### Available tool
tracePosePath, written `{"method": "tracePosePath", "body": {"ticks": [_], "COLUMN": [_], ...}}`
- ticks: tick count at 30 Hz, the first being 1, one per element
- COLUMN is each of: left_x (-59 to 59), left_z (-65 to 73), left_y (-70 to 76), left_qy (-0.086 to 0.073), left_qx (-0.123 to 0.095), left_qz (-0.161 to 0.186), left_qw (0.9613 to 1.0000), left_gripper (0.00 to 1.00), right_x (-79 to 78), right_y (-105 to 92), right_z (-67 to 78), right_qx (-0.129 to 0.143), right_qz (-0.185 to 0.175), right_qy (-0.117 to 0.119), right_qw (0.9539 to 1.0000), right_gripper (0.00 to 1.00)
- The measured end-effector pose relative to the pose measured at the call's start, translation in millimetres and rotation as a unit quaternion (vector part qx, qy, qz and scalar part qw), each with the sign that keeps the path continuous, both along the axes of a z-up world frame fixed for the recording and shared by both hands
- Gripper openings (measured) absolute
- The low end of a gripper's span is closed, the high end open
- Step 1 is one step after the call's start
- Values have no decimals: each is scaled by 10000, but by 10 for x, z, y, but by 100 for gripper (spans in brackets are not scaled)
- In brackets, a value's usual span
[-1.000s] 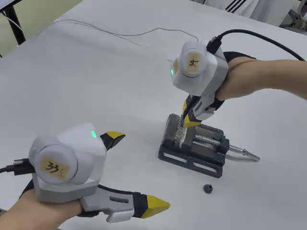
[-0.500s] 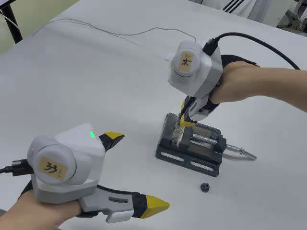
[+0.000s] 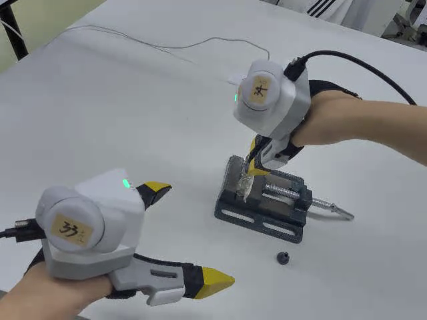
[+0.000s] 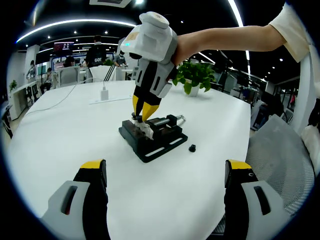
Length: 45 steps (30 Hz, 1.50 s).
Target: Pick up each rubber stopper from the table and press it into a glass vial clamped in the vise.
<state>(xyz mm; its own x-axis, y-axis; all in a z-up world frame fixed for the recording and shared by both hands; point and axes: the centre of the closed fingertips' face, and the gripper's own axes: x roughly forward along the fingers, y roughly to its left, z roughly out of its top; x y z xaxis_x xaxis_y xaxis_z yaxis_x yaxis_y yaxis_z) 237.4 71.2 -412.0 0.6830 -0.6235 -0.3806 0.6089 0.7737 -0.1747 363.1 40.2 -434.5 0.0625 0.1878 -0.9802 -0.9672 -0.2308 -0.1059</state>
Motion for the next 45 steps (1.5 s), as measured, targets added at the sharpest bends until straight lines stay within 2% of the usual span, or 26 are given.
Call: {"method": "tracePosePath", "body": {"ticks": [4, 11, 24, 26, 28, 31, 32, 35, 37, 40, 45], "left_x": [3, -2, -6, -3, 0, 4, 4, 4, 6, 10, 13], "left_z": [0, -12, -39, -38, -37, -37, -38, -48, -42, -40, -52], "left_y": [18, 9, 4, 9, 17, 33, 36, 48, 51, 62, 80], "left_qy": [5, 27, 66, 57, 57, 58, 59, 72, 69, 71, 100], "left_qx": [2, 4, -13, -13, -17, -21, -22, 2, -9, -7, -4], "left_qz": [20, 12, 23, 22, 26, 37, 38, 34, 43, 63, 86], "left_qw": [10000, 10000, 10000, 10000, 10000, 10000, 10000, 10000, 10000, 10000, 9999], "left_gripper": [98, 98, 97, 97, 97, 97, 97, 97, 97, 97, 97], "right_x": [15, 18, -14, 21, 18, 82, 87, 15, -41, -48, -30], "right_y": [2, -10, -20, -9, -40, -48, -39, -12, 3, 5, -13], "right_z": [1, -2, 11, 55, 115, 229, 254, 331, 346, 302, 211], "right_qx": [90, 109, 158, 250, 263, 372, 402, 522, 557, 549, 435], "right_qz": [22, 172, 140, 94, 127, 113, 98, -5, 84, 101, 121], "right_qy": [65, 29, 127, 29, 48, 10, 56, 421, 566, 787, 940], "right_qw": [9999, 9998, 9997, 9996, 9996, 9992, 9991, 9978, 9968, 9953, 9945], "right_gripper": [6, 8, 14, 20, 24, 20, 16, 13, 13, 12, 3]}}
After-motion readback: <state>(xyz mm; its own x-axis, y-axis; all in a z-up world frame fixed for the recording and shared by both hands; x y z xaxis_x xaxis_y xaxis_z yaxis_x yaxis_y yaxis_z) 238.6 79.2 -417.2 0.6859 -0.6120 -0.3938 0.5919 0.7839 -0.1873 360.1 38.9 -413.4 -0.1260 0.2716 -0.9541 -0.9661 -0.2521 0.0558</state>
